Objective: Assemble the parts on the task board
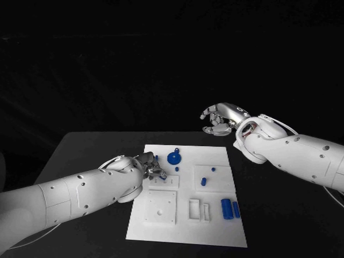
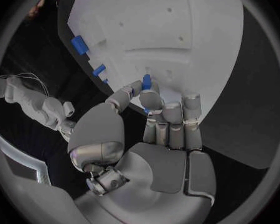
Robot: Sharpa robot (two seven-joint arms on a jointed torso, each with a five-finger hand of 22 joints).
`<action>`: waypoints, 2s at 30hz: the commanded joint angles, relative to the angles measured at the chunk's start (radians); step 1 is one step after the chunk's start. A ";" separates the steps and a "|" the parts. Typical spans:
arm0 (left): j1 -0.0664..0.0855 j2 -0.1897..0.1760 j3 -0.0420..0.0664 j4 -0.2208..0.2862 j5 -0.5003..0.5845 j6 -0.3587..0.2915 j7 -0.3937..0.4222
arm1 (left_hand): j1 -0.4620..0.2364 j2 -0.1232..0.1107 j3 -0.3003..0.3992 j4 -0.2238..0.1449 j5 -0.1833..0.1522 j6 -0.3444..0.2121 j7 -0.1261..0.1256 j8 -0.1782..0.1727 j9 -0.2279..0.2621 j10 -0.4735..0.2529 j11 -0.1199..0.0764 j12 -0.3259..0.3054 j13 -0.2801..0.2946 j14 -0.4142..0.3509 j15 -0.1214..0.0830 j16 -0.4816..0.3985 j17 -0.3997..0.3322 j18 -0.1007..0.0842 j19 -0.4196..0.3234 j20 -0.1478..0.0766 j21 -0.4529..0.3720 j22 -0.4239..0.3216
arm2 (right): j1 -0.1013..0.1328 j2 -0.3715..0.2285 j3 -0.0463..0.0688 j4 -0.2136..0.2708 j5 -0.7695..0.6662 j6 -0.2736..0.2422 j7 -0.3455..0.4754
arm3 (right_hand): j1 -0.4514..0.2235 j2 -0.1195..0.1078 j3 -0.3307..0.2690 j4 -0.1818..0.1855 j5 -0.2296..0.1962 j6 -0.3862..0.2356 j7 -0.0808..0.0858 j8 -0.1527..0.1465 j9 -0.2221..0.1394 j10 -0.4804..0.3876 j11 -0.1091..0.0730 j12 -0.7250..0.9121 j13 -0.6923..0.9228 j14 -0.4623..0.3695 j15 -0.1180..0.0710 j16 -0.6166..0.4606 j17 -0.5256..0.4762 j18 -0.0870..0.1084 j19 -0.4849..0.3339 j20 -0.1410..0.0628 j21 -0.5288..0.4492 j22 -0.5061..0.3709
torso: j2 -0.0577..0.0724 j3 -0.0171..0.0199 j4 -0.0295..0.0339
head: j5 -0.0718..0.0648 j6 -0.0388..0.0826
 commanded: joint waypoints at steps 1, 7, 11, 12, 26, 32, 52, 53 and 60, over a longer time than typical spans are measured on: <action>-0.002 0.006 0.001 -0.003 -0.006 0.004 0.004 | 0.046 0.034 0.001 -0.001 0.046 0.062 -0.019 0.012 0.034 0.000 -0.009 0.004 0.001 0.046 -0.052 0.003 -0.001 -0.008 0.007 -0.126 0.004 0.001 | 0.001 0.001 0.001 0.003 -0.001 0.002 0.001 | -0.001 -0.012 -0.001 0.008 0.008 0.005 0.013 0.000 -0.001 -0.006 0.003 0.006 -0.001 0.001 0.007 -0.006 -0.001 0.098 0.003 0.003 -0.004 0.013 | 0.000 0.0009 -0.0002 | 0.000 -0.002; -0.009 0.015 0.001 -0.014 -0.007 0.005 0.005 | 0.048 0.029 0.000 0.003 0.028 0.068 -0.021 0.013 0.036 0.000 -0.010 0.005 0.002 0.046 -0.053 0.003 -0.001 -0.008 0.008 -0.126 0.004 0.002 | 0.001 0.002 0.001 0.004 -0.001 0.002 0.001 | 0.000 -0.012 -0.001 0.008 0.011 0.005 0.013 0.000 -0.001 -0.006 0.003 0.006 -0.002 0.001 0.007 -0.006 -0.001 0.098 0.003 0.003 -0.004 0.013 | -0.001 0.0006 -0.0002 | -0.001 -0.004; -0.013 0.020 0.001 -0.019 -0.008 0.005 0.006 | 0.050 0.026 -0.001 0.005 0.013 0.072 -0.022 0.014 0.038 0.000 -0.011 0.006 0.002 0.046 -0.054 0.004 -0.001 -0.007 0.009 -0.126 0.003 0.002 | 0.001 0.003 0.001 0.004 -0.001 0.004 0.001 | 0.000 -0.012 -0.001 0.009 0.014 0.005 0.013 0.000 -0.001 -0.006 0.003 0.006 -0.002 0.001 0.007 -0.006 -0.001 0.098 0.003 0.003 -0.004 0.013 | -0.001 0.0005 -0.0005 | -0.002 -0.005; -0.013 0.020 0.001 -0.019 -0.008 0.006 0.006 | 0.050 0.025 -0.001 0.006 0.013 0.073 -0.022 0.014 0.038 0.000 -0.011 0.006 0.002 0.046 -0.054 0.004 -0.001 -0.007 0.009 -0.126 0.003 0.002 | 0.001 0.003 0.001 0.004 -0.001 0.004 0.001 | 0.000 -0.012 -0.001 0.009 0.014 0.005 0.013 0.000 -0.001 -0.006 0.003 0.006 -0.002 0.001 0.007 -0.006 -0.001 0.098 0.003 0.003 -0.004 0.013 | -0.001 0.0004 -0.0005 | -0.001 -0.005; -0.017 0.022 0.001 -0.023 -0.010 0.023 0.008 | 0.052 0.021 -0.001 0.007 0.005 0.074 -0.022 0.014 0.039 0.000 -0.012 0.006 0.002 0.046 -0.055 0.004 -0.001 -0.007 0.009 -0.126 0.003 0.003 | 0.001 0.004 0.001 0.003 0.001 0.007 0.001 | 0.000 -0.012 -0.001 0.009 0.019 0.006 0.013 0.000 -0.001 -0.006 0.003 0.007 -0.003 0.001 0.007 -0.006 -0.001 0.098 0.003 0.003 -0.005 0.014 | -0.001 0.0002 0.0006 | -0.003 -0.008; -0.017 0.019 0.001 -0.015 -0.010 0.034 0.005 | 0.055 0.018 -0.001 0.006 0.004 0.076 -0.023 0.015 0.039 0.000 -0.012 0.006 0.002 0.046 -0.055 0.004 -0.001 -0.007 0.009 -0.126 0.002 0.003 | 0.001 0.004 0.001 0.001 0.002 0.008 0.001 | -0.001 -0.012 -0.002 0.010 0.022 0.006 0.013 0.000 -0.001 -0.006 0.003 0.007 -0.003 0.001 0.007 -0.006 -0.001 0.098 0.003 0.003 -0.005 0.014 | -0.001 -0.0001 0.0009 | -0.002 -0.010; -0.017 0.015 0.001 -0.013 -0.011 0.051 -0.002 | 0.057 0.000 -0.006 0.016 -0.003 0.104 -0.030 0.030 0.046 0.001 -0.018 0.009 0.003 0.047 -0.057 0.006 0.000 -0.007 0.009 -0.125 0.001 0.005 | 0.001 0.004 0.001 0.001 0.002 0.011 0.000 | 0.001 -0.011 -0.001 0.010 0.041 0.007 0.012 0.001 -0.002 -0.007 0.003 0.008 -0.006 0.001 0.007 -0.006 -0.001 0.098 0.003 0.003 -0.006 0.014 | -0.001 0.0003 0.0008 | 0.001 -0.012; -0.017 0.015 0.001 -0.014 -0.013 0.052 -0.003 | 0.057 0.000 -0.006 0.017 -0.004 0.105 -0.031 0.032 0.046 0.001 -0.019 0.009 0.003 0.047 -0.057 0.006 0.000 -0.007 0.009 -0.125 0.001 0.005 | 0.001 0.004 0.001 0.001 0.002 0.011 0.000 | 0.001 -0.011 -0.001 0.010 0.041 0.007 0.012 0.001 -0.002 -0.007 0.003 0.008 -0.006 0.001 0.007 -0.006 -0.001 0.098 0.003 0.003 -0.006 0.014 | -0.001 0.0002 0.0008 | 0.001 -0.012; -0.017 0.014 0.001 -0.013 -0.019 0.047 -0.008 | 0.056 0.000 -0.008 0.022 -0.004 0.115 -0.034 0.040 0.049 0.003 -0.022 0.013 0.005 0.049 -0.059 0.010 0.002 -0.007 0.010 -0.125 0.001 0.006 | 0.001 0.004 0.001 0.001 0.002 0.011 -0.001 | 0.001 -0.011 -0.002 0.010 0.046 0.008 0.012 0.002 -0.002 -0.007 0.003 0.008 -0.006 0.001 0.007 -0.007 -0.001 0.098 0.003 0.003 -0.006 0.014 | 0.000 0.0002 0.0003 | 0.002 -0.013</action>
